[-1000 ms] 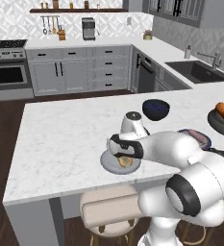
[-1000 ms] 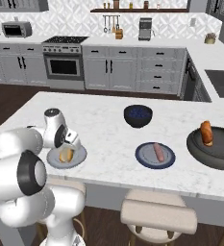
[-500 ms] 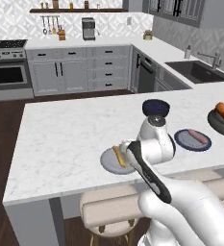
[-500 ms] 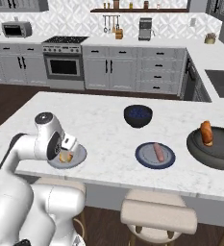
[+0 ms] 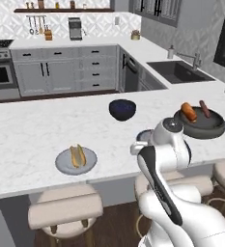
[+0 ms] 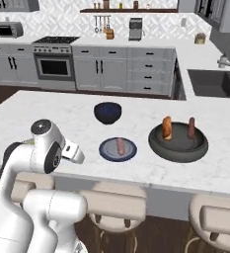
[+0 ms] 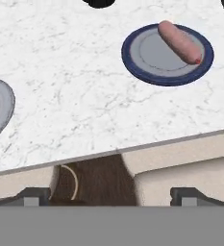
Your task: Place one bun and one sausage from the bowl on each plate.
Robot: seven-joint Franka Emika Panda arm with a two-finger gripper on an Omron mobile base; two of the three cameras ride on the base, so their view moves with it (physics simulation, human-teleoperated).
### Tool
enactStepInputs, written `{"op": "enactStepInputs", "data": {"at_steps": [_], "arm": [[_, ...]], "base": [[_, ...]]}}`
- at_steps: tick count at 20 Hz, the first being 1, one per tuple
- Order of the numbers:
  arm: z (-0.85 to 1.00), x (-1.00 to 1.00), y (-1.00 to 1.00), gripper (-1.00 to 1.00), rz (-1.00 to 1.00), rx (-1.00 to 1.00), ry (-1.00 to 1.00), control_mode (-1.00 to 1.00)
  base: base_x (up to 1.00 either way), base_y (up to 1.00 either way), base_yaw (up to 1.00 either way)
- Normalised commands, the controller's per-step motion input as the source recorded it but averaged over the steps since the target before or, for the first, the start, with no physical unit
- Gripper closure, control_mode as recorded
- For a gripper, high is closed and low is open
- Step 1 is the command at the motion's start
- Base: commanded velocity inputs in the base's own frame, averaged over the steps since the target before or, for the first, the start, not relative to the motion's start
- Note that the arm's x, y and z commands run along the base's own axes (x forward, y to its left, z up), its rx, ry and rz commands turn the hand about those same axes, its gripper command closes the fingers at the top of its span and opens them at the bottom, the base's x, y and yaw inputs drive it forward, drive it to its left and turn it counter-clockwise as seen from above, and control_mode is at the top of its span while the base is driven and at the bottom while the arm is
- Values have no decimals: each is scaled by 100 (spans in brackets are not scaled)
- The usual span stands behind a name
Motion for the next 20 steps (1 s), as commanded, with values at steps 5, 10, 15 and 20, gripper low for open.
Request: {"op": "enactStepInputs", "data": {"at_steps": [5,10,15,20], "arm": [[0,0,0,-100,0,0,0,100],[0,0,0,-100,0,0,0,100],[0,0,0,-100,0,0,0,100],[28,31,-12,-100,0,6,-10,-100]], "base": [[-17,-100,-4],[0,-100,-7],[79,-47,-1],[57,0,0]]}}
